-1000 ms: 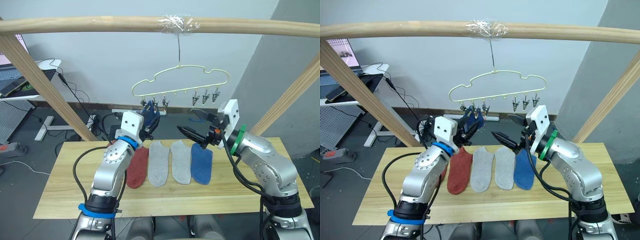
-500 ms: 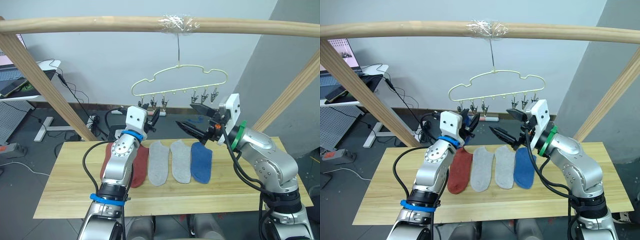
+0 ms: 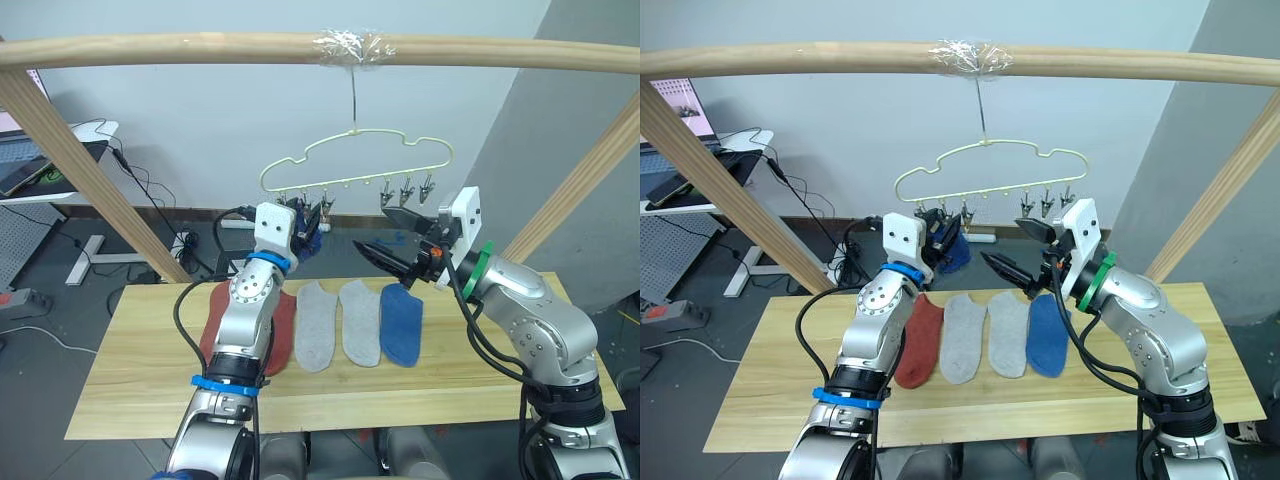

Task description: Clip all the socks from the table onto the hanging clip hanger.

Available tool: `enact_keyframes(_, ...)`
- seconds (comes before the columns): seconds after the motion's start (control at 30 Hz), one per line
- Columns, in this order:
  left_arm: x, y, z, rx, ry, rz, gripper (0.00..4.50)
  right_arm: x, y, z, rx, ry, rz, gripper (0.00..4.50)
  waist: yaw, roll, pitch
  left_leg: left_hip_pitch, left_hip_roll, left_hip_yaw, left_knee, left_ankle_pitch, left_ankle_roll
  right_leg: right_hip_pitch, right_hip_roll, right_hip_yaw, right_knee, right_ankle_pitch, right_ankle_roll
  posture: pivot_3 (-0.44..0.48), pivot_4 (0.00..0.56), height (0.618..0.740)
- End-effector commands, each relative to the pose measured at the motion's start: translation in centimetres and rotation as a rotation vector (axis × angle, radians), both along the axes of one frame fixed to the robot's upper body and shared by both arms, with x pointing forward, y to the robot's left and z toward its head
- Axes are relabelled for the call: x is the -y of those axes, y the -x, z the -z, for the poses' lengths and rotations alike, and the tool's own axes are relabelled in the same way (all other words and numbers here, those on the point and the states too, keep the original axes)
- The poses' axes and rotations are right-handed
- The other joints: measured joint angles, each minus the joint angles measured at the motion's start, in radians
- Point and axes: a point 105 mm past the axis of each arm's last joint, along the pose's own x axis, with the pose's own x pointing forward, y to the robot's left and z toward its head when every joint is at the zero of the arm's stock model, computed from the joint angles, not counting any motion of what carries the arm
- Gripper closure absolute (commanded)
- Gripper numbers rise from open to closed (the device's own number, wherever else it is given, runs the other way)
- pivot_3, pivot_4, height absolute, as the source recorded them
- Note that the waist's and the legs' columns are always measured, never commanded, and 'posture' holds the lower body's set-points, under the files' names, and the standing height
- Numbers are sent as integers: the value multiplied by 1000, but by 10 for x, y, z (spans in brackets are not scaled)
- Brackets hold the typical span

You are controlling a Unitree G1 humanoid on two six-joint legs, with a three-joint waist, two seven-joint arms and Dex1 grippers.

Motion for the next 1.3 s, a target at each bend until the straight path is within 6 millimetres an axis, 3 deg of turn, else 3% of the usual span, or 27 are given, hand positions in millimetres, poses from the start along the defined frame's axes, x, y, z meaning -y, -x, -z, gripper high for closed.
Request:
enact_keyframes(0.03,3,-2,-15,63,7,-10,2170,0,6,-20,71,-23,-11,0,0,0,0,0,0,0,0,0,0,0,0,0,0,0,0,-113,160,740)
enact_keyframes(0.67,2,-3,-19,89,5,-32,2170,2,6,-16,56,-26,2,0,-2,0,0,0,0,0,0,0,0,0,0,0,0,0,0,-116,163,740)
enact_keyframes(1.0,9,1,-21,116,-25,-4,4362,-1,6,-13,45,-30,-1,0,-2,0,0,0,0,0,0,0,0,0,0,0,0,0,0,-114,165,740)
enact_keyframes(1.1,8,2,-20,114,-29,-3,4489,0,3,12,-15,73,33,0,-1,0,0,0,0,0,0,0,0,0,0,0,0,0,0,-108,165,740)
enact_keyframes(1.2,7,2,-17,90,-32,5,4490,10,-3,64,-142,271,108,0,0,0,0,0,0,0,0,0,0,0,0,0,0,0,0,-102,165,740)
enact_keyframes(1.3,5,2,-12,53,-29,16,4490,21,-14,117,-272,359,190,0,-1,0,0,-1,0,0,0,0,0,0,0,0,0,0,0,-93,161,740)
